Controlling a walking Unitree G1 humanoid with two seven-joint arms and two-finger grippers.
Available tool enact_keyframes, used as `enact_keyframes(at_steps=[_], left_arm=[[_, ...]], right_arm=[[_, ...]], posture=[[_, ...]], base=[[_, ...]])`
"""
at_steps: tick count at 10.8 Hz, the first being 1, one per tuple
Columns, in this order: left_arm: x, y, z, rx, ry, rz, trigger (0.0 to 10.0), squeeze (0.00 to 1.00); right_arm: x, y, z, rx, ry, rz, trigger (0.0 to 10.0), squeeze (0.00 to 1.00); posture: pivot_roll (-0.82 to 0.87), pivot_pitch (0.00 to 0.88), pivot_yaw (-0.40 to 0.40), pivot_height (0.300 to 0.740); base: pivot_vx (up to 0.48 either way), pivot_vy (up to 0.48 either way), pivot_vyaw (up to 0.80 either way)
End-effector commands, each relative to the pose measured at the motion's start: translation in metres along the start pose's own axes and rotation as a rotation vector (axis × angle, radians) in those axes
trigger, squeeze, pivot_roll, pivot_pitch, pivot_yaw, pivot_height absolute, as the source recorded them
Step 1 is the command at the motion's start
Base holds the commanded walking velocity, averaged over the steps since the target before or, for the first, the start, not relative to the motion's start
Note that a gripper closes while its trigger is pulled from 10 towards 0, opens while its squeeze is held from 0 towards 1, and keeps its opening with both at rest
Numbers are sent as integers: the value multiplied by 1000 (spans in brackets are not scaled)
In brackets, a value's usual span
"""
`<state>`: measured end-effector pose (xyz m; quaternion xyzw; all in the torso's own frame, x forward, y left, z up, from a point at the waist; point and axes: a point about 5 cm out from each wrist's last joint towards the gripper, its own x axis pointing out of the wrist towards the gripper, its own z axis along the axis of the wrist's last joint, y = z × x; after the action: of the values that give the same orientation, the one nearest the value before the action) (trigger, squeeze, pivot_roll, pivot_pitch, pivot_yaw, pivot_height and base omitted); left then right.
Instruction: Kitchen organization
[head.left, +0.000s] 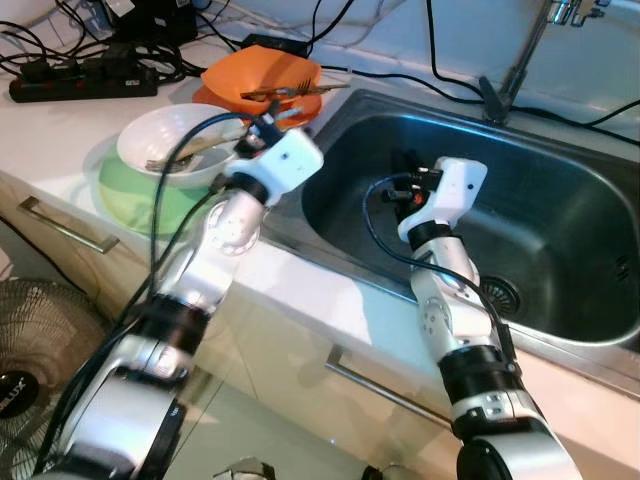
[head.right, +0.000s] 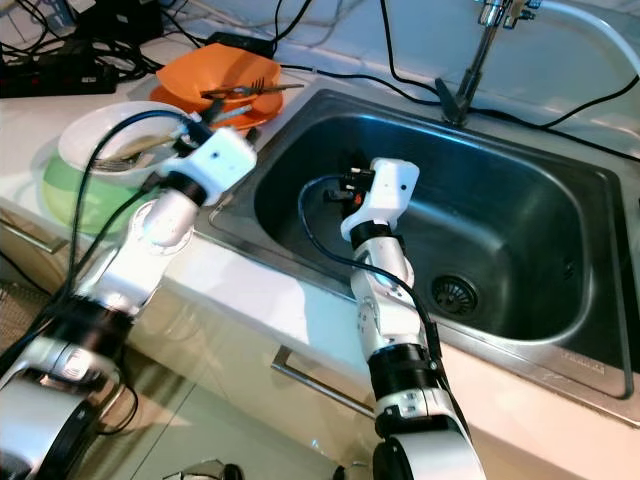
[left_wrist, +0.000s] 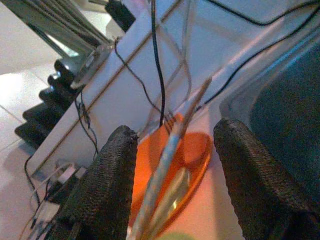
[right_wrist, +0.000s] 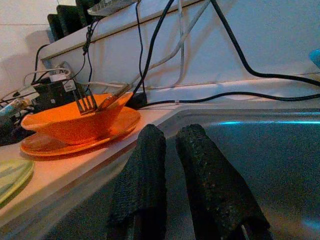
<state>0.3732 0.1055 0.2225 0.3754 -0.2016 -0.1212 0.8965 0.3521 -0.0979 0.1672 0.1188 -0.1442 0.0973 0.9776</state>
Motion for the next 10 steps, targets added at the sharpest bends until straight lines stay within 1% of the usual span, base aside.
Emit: enact_keyframes(at_steps=[1, 2, 3, 4, 5, 6, 7, 10], left_arm=[[7, 3, 6, -39, -14, 2, 10000, 0], [15, 5, 11, -111, -16, 5, 10000, 0], [20, 5, 11, -127, -4, 4, 10000, 0], [28, 6, 9, -157, 28, 3, 10000, 0], [36, 8, 10, -153, 61, -8, 10000, 0], [42, 10, 10, -150, 95, -14, 10000, 0], [49, 16, 12, -144, 140, -19, 10000, 0], [56, 20, 10, -124, 209, -41, 10000, 0]], right_arm=[[-1, -1, -2, 9, 4, -3, 10000, 0], [0, -1, -3, 9, 4, -1, 10000, 0], [0, -1, -3, 9, 4, 0, 10000, 0], [0, 0, -4, 9, 6, 2, 10000, 0], [0, 1, -5, 10, 10, 8, 10000, 0], [0, 1, -5, 10, 11, 10, 10000, 0], [-1, 0, -6, 8, 13, 6, 10000, 0], [-1, -1, -6, 7, 13, 2, 10000, 0]], posture=[[36, 38, -4, 740], [40, 36, -3, 740], [40, 36, -3, 740], [41, 30, -1, 740], [40, 33, 0, 740], [39, 35, 0, 740], [38, 43, 2, 740], [41, 53, 4, 740]], base=[[0, 0, 0], [0, 0, 0], [0, 0, 0], [0, 0, 0], [0, 0, 0], [0, 0, 0], [0, 0, 0], [0, 0, 0]])
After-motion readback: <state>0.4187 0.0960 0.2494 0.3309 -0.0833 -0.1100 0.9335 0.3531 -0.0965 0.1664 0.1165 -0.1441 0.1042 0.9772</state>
